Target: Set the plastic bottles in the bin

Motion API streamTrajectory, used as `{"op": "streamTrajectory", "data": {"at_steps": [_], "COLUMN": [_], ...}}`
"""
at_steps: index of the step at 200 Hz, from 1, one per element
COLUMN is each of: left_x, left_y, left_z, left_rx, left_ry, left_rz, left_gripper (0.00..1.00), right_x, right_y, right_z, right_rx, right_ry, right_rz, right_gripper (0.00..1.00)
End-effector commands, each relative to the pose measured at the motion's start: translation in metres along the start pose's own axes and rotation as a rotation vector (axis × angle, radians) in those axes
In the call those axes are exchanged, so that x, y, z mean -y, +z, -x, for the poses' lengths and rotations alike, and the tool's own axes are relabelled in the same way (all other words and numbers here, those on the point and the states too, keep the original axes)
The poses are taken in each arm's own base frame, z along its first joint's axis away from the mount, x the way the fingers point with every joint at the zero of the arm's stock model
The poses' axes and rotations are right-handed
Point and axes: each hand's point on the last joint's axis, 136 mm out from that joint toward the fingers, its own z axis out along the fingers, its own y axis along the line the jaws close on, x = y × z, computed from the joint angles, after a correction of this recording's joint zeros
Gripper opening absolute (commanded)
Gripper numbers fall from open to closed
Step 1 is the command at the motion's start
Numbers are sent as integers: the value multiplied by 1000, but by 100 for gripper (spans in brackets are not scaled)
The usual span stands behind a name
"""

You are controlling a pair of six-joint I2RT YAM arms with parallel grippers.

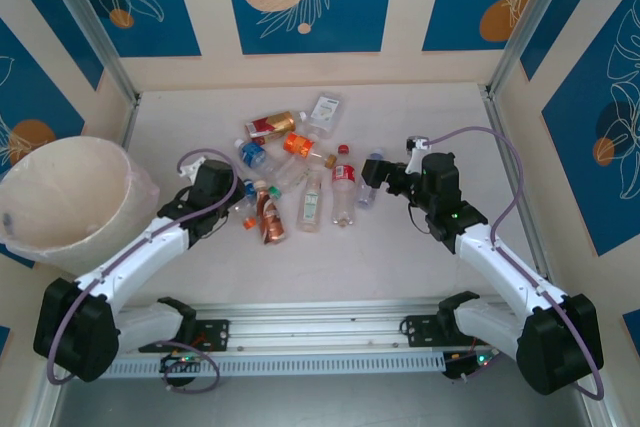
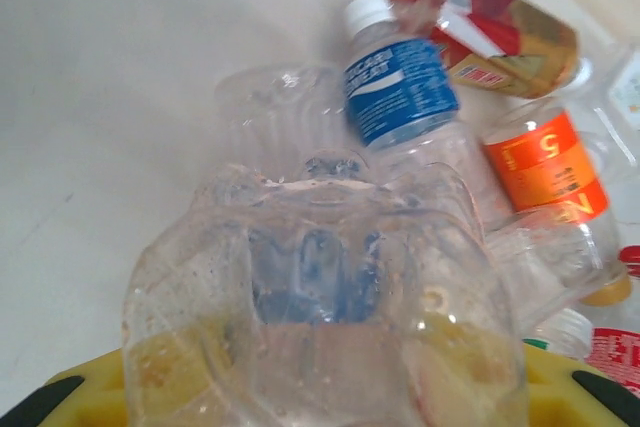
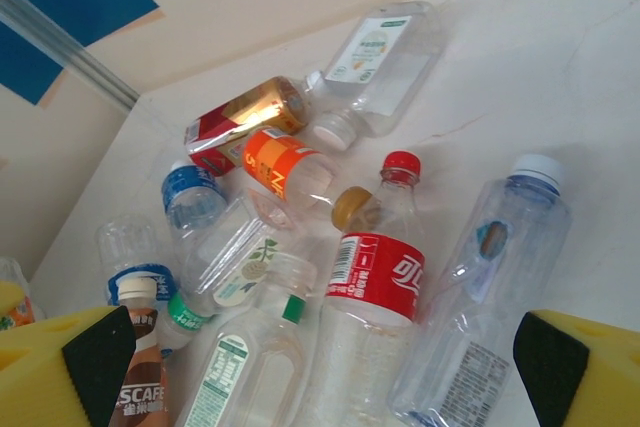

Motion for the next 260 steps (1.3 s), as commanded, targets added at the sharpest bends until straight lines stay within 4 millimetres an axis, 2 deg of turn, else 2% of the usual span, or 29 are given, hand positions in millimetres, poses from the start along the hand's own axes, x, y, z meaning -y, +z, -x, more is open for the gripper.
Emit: {"op": "streamTrajectory", "data": {"at_steps": [1,30,49,89,111,129,143,165,199,214,228,244,260], "left_x": [15,69,97,121,147,153,142,115,90,52,17,-13,-37], "left_y": [-13,-38,-57,-90,-129,-160,-175,-194,-226,-244,-263,-277,-282], "left_z": [13,24,34,65,82,103,124,163,206,233,250,255,253], "left_rx": [12,-25,-26,53,85,162,254,395,572,671,763,818,834], "left_ry": [127,187,230,310,388,447,470,461,488,426,381,336,278], "left_rz": [-48,-277,-382,-450,-580,-604,-522,-318,-114,135,372,545,617], "left_gripper": [37,35,34,31,28,20,19,19,19,20,20,20,20], "right_x": [-18,-25,-25,-35,-42,-44,-44,-44,-43,-43,-43,-47,-63], "right_y": [-5,-7,-7,-9,-13,-15,-14,-13,-12,-12,-11,-12,-16], "right_z": [7,8,9,6,6,7,7,8,8,8,9,10,10], "right_rx": [27,32,37,33,36,45,50,52,55,58,65,68,69], "right_ry": [-54,-76,-74,-97,-123,-130,-132,-131,-136,-135,-133,-143,-179], "right_rz": [91,116,119,173,202,205,205,205,198,195,198,218,305], "right_gripper": [99,99,99,99,99,99,99,99,99,99,99,99,100]}}
